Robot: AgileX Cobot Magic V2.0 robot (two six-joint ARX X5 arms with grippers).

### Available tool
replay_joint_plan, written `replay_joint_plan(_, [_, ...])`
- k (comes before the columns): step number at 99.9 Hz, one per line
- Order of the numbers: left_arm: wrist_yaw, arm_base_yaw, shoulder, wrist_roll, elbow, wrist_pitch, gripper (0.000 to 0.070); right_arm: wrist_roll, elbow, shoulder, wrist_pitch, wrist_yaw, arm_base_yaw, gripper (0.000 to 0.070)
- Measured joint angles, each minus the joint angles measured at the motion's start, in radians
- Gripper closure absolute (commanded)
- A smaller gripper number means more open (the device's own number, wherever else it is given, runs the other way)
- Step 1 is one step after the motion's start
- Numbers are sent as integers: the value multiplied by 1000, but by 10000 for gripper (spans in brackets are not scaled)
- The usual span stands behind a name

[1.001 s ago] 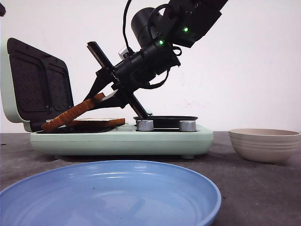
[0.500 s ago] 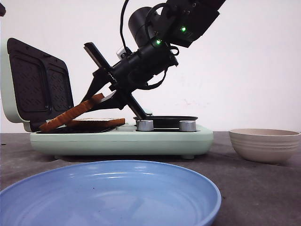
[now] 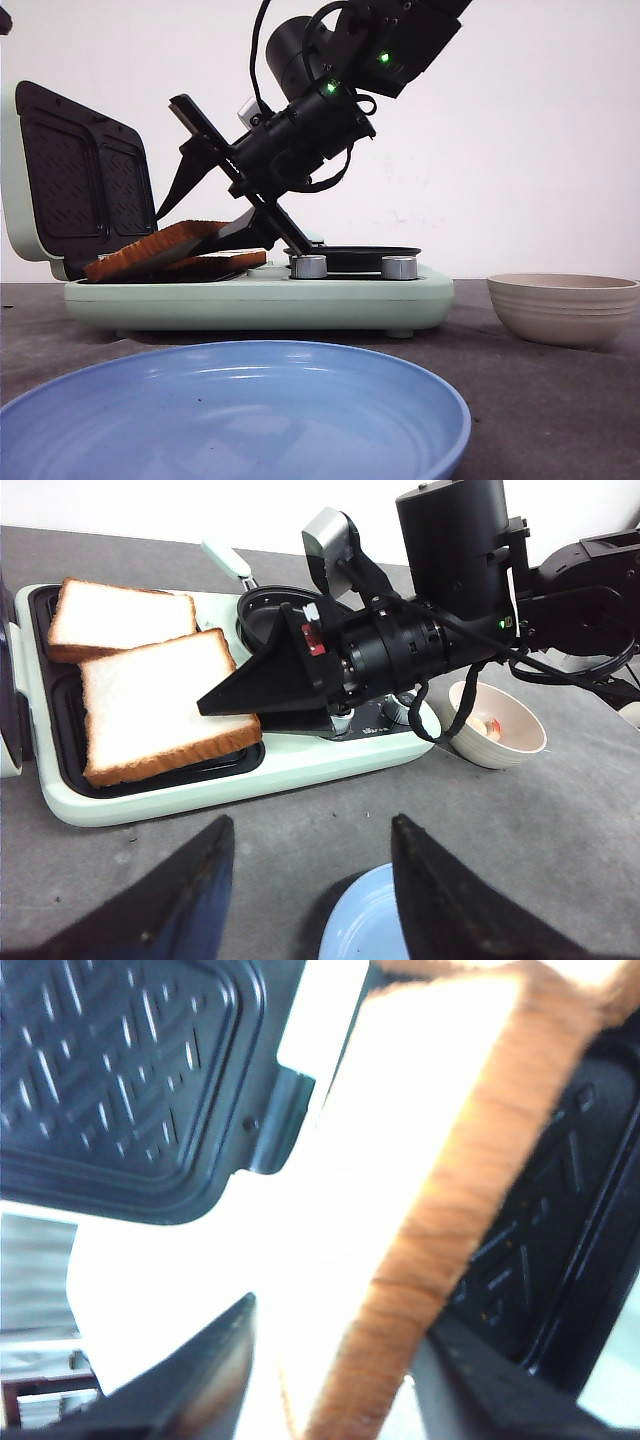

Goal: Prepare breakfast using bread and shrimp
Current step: 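Lower the bread onto the near grill plate and release it, then withdraw the right gripper up and away from the grill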

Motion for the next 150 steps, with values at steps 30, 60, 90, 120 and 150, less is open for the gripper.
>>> replay_joint_plan(30, [0,0,0,0,0,0,458,-84,54,0,-171,84,-8,358])
replay_joint_plan(60, [0,0,0,0,0,0,458,-225,183,4,-316,167,-11,358])
replay_joint_plan(90, [0,0,0,0,0,0,458,-332,211,-29,-359,281,-11,359])
replay_joint_plan(120, [0,0,0,0,0,0,458,-530,211,-201,-496,434,-57,379])
replay_joint_plan(150, [-19,0,0,0,0,0,458,-621,211,-369,-564,446,-112,700])
